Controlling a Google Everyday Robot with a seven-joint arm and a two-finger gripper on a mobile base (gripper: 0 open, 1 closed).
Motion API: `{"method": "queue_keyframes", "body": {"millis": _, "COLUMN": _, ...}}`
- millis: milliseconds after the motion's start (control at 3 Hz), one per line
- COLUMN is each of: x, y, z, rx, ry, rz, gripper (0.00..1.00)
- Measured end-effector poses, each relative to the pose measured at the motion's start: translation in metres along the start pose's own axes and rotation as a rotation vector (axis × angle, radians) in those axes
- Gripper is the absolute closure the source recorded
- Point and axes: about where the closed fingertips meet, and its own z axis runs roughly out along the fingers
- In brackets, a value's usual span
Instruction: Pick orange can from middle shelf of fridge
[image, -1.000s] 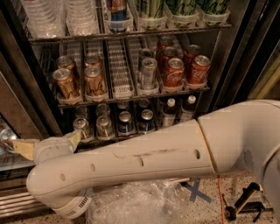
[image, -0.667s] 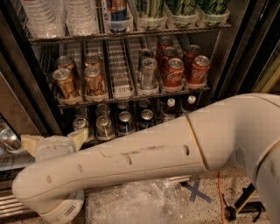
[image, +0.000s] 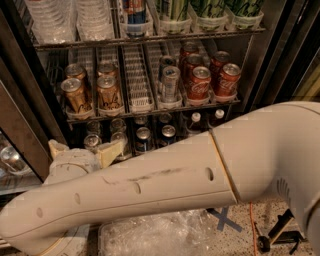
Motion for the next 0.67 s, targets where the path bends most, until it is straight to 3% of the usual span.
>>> {"method": "queue_keyframes", "body": {"millis": 333, "x": -0.0211, "y": -0.0220, "z": -0.0072, "rx": 0.104, "ry": -0.095, "rz": -0.025, "gripper": 0.00}}
{"method": "queue_keyframes", "body": {"millis": 667, "x": -0.0211, "y": -0.0220, "z": -0.0072, "rx": 0.104, "ry": -0.095, "rz": -0.025, "gripper": 0.00}}
